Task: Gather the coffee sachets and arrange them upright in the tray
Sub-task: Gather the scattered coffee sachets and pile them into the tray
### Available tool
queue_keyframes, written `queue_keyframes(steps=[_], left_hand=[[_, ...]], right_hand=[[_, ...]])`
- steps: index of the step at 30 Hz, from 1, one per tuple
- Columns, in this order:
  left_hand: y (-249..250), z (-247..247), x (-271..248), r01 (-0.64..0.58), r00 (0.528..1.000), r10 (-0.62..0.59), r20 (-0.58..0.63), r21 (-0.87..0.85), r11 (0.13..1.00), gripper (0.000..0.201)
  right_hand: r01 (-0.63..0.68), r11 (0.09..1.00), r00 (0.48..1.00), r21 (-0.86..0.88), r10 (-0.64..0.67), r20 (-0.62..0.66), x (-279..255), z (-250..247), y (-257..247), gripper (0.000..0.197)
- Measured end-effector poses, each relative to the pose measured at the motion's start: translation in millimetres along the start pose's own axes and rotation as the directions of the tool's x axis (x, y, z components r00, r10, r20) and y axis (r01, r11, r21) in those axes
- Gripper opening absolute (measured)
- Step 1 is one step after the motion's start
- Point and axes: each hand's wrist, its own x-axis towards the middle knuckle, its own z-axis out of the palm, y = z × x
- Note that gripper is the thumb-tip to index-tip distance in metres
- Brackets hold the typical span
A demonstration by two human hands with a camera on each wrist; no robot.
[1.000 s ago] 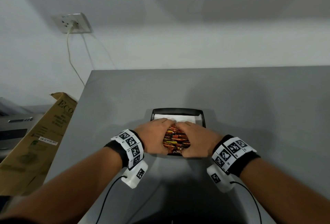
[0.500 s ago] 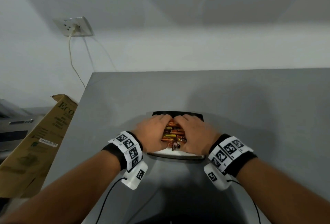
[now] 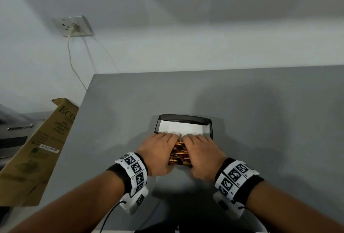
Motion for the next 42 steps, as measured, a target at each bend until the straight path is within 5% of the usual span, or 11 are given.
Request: queue_keyframes(steps=[6,12,25,31,39,42], left_hand=[[4.9,1.4,14.0,0.178,0.983,-0.176,-0.050,0.036,0.983,0.076],[-5.5,3.0,17.3,0.158,0.987,-0.160,-0.015,-0.078,0.984,0.089],[-4.3,13.4,11.6,0.114,0.990,-0.115,-0.077,-0.016,0.993,0.084],[-11.1,-1.5,10.1,0.112,0.990,-0.120,-0.071,-0.106,0.988,0.105],[-17.1,-17.7,10.2,0.131,0.988,-0.148,-0.050,-0.254,0.958,0.099],[-15.4,-18.5,10.5,0.109,0.993,-0.116,-0.021,-0.219,0.970,0.099]], right_hand=[[-0.034,0.996,0.999,-0.082,0.036,0.030,24.2,-21.9,2.7,0.066],[-0.075,0.989,0.996,-0.128,0.080,0.034,30.4,-14.4,0.9,0.072],[-0.055,0.995,0.998,-0.084,0.056,0.017,23.5,-5.2,-3.5,0.078],[-0.056,0.997,0.994,0.045,0.052,0.095,28.3,-19.9,7.3,0.101],[-0.136,0.921,0.981,0.364,0.075,0.177,22.2,-48.8,25.1,0.085],[-0.165,0.927,0.984,0.337,0.132,0.121,23.5,-52.4,33.3,0.087]])
